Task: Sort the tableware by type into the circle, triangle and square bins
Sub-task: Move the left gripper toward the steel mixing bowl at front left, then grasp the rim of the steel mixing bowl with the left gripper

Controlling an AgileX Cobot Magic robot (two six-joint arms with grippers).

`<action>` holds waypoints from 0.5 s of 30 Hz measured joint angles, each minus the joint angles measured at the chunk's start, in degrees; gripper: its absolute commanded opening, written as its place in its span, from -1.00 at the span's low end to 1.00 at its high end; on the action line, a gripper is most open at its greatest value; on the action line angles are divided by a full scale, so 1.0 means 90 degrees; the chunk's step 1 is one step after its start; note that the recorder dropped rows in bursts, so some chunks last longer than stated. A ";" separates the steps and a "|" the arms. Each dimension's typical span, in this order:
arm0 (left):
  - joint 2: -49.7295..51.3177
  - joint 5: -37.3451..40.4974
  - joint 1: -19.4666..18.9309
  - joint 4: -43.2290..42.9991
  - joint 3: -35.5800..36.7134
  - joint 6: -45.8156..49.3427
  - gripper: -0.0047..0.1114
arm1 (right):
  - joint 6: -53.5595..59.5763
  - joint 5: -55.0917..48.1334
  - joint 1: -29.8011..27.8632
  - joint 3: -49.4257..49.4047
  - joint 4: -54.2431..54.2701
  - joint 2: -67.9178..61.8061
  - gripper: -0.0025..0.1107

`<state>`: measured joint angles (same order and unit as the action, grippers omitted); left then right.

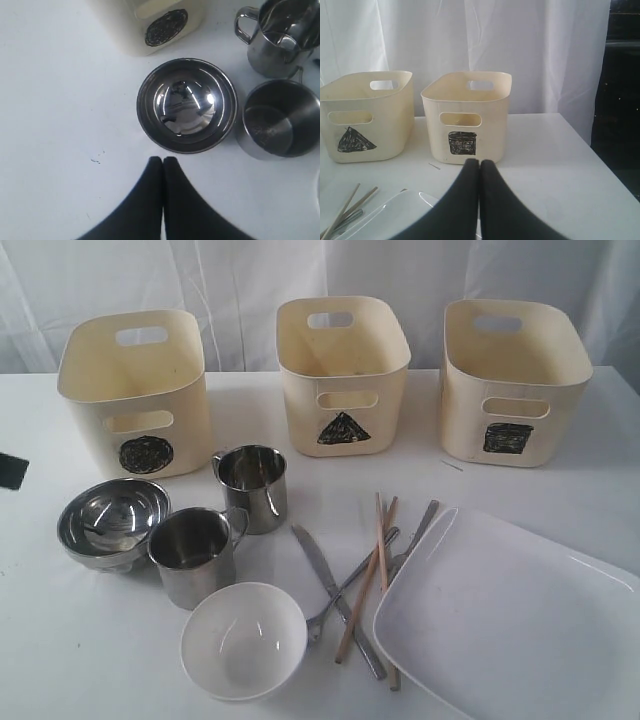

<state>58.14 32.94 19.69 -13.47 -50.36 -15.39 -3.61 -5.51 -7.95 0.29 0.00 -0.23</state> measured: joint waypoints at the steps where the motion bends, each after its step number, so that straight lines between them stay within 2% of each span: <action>1: 0.0164 0.0044 -0.0088 0.0174 -0.0127 0.0075 -0.92 | 0.0000 0.0000 0.0000 0.0000 0.0000 0.0000 -0.96; 6: 0.1054 -0.0031 -0.0522 0.1322 -0.0385 0.0909 -0.92 | 0.0000 0.0000 0.0000 0.0000 0.0000 0.0000 -0.96; 9: 0.1408 -0.0206 -0.0838 0.1586 -0.0396 0.1172 -0.91 | 0.0000 0.0000 0.0000 0.0000 0.0000 0.0000 -0.96; 11: 0.1533 -0.0299 -0.1020 0.1655 -0.0398 0.1228 -0.77 | 0.0000 0.0000 0.0000 0.0000 0.0000 0.0000 -0.96; 13: 0.1604 -0.0413 -0.1144 0.1734 -0.0398 0.1255 -0.54 | 0.0000 0.0000 0.0000 0.0000 0.0000 0.0000 -0.96; 15: 0.1627 -0.0535 -0.1202 0.1781 -0.0398 0.1266 -0.21 | 0.0000 0.0000 0.0000 0.0000 0.0000 0.0000 -0.96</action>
<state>72.79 28.12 8.88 2.55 -53.94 -3.99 -3.61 -5.51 -7.95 0.29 0.00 -0.23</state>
